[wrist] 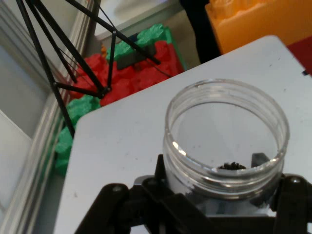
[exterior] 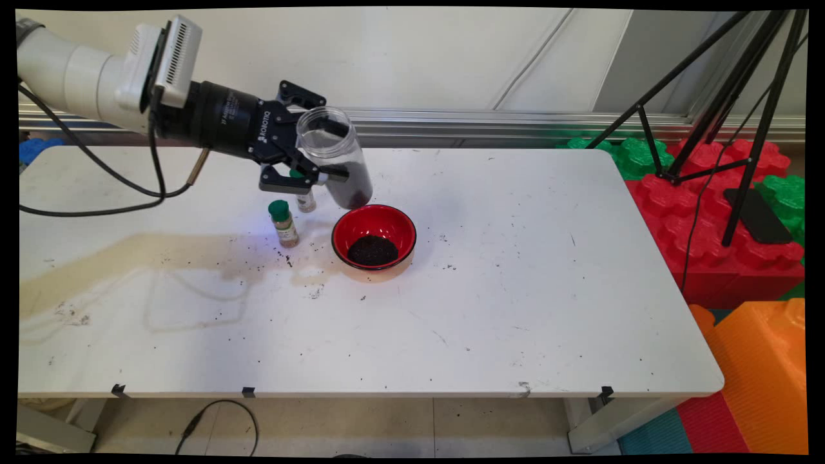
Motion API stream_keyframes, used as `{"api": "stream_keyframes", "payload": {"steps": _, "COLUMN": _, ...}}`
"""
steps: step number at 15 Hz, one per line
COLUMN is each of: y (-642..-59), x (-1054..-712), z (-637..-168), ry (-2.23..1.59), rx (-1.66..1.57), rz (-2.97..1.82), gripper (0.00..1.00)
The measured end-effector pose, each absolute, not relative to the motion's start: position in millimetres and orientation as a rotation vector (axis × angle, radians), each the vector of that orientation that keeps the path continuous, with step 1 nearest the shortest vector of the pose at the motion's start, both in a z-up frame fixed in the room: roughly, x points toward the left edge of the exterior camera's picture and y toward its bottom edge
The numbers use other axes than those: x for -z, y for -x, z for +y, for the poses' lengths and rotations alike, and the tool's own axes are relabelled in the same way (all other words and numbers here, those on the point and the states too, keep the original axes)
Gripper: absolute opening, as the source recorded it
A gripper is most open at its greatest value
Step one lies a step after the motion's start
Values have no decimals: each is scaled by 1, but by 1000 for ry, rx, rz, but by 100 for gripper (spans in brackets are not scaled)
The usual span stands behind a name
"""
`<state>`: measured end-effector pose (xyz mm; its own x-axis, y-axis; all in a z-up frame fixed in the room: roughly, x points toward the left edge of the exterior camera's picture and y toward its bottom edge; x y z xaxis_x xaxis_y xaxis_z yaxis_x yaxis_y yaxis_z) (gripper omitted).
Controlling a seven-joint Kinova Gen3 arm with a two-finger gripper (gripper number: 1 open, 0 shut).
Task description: Pour the black seasoning powder in the red bowl, then place the picked object on the table
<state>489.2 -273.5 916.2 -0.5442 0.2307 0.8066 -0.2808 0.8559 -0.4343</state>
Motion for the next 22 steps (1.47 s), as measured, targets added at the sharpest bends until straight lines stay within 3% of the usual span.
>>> {"api": "stream_keyframes", "payload": {"steps": 22, "y": -565, "x": -853, "z": -252, "ry": -335, "rx": -263, "rz": -2015, "gripper": 0}}
